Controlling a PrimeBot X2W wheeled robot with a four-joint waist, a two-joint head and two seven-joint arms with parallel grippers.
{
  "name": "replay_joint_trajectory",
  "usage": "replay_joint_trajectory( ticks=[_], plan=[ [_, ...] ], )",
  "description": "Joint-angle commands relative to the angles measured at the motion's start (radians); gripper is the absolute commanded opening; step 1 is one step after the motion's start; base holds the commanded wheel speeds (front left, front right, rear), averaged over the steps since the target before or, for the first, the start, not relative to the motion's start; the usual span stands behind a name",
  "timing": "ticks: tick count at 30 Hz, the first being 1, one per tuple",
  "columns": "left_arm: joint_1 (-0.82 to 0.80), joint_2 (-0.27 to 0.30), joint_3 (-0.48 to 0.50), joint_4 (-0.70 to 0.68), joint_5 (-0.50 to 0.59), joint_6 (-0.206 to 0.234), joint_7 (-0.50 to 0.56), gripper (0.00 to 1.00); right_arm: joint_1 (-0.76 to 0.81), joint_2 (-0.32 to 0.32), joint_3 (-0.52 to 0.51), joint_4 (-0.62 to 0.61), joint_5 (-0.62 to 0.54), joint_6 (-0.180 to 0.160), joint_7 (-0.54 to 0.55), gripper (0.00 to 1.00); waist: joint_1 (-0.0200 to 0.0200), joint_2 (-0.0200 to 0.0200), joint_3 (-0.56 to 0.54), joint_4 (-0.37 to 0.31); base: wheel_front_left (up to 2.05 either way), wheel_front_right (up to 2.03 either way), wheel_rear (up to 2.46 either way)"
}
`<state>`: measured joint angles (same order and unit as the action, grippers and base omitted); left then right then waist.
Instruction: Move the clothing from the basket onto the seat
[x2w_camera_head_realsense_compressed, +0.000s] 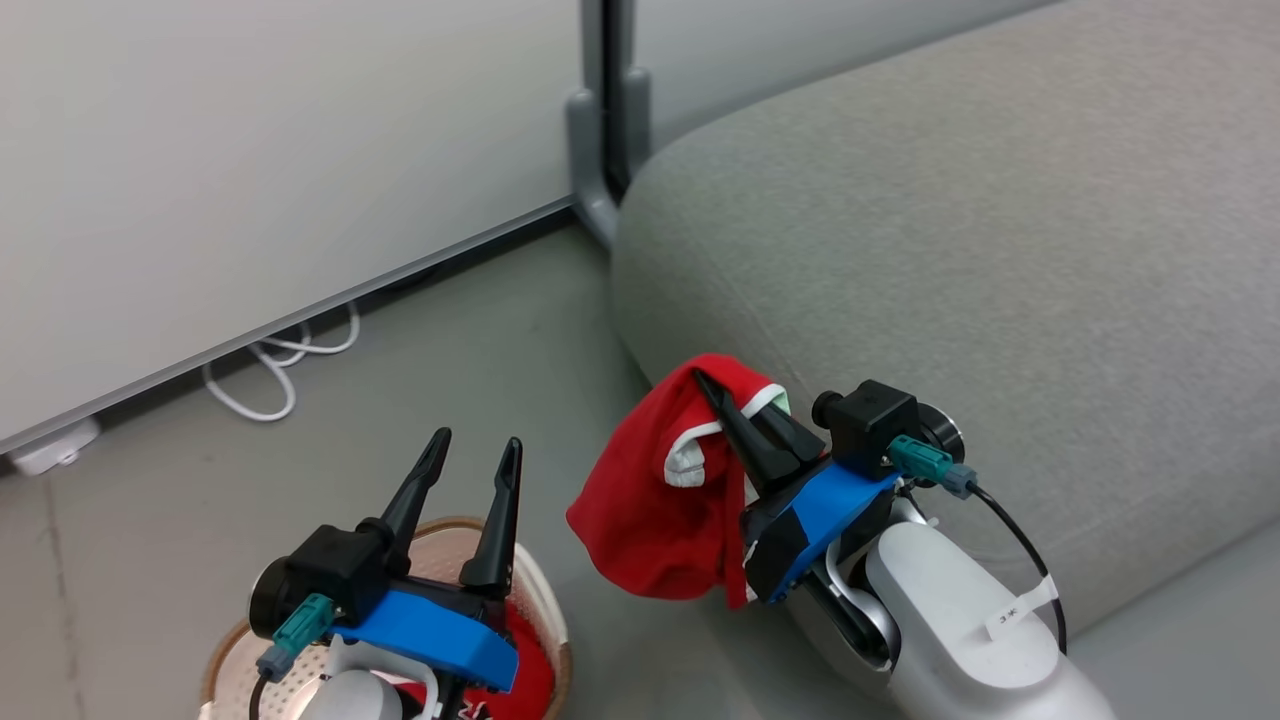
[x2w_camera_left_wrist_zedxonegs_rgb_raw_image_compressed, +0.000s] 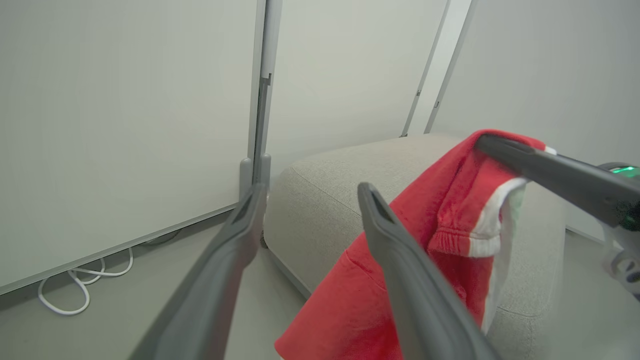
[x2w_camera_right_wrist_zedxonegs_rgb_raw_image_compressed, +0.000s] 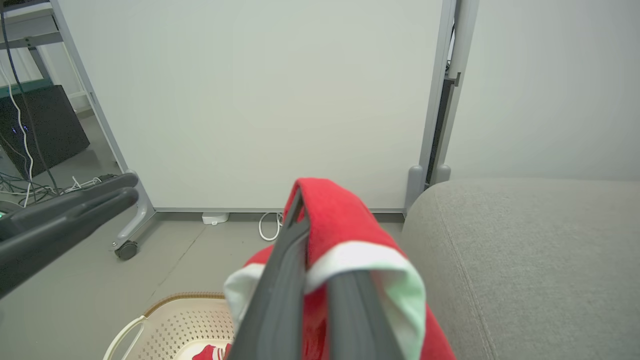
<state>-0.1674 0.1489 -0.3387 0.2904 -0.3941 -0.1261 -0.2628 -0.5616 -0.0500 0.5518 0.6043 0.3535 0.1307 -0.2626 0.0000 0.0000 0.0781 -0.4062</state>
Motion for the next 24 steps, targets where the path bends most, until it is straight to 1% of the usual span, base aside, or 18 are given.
replay_joint_trajectory(
  ticks=[1, 6, 15, 24],
  plan=[
    [-0.013, 0.002, -0.003, 0.001, 0.006, -0.007, -0.003, 1.00, 0.010, -0.001, -0.004, -0.006, 0.000, 0.000, -0.003, 0.00, 0.0000, 0.0000, 0.011, -0.062, 0.00, 0.00, 0.00],
    [-0.026, 0.016, -0.029, 0.003, 0.002, -0.005, -0.003, 1.00, 0.020, -0.001, -0.021, -0.015, 0.006, 0.000, -0.003, 0.00, 0.0000, 0.0000, 0.022, -0.133, 0.00, 0.00, 0.00],
    [-0.108, 0.043, -0.129, 0.043, -0.034, -0.005, -0.003, 1.00, 0.060, 0.000, -0.122, -0.055, -0.034, 0.000, -0.003, 0.00, 0.0000, 0.0000, 0.063, -0.153, 0.00, 0.00, 0.00],
    [-0.151, 0.061, -0.173, 0.068, -0.062, -0.005, -0.003, 1.00, 0.085, 0.000, -0.158, -0.083, -0.050, 0.000, -0.003, 0.00, 0.0000, 0.0000, 0.074, -0.155, 0.00, 0.00, 0.00]
  ],
)
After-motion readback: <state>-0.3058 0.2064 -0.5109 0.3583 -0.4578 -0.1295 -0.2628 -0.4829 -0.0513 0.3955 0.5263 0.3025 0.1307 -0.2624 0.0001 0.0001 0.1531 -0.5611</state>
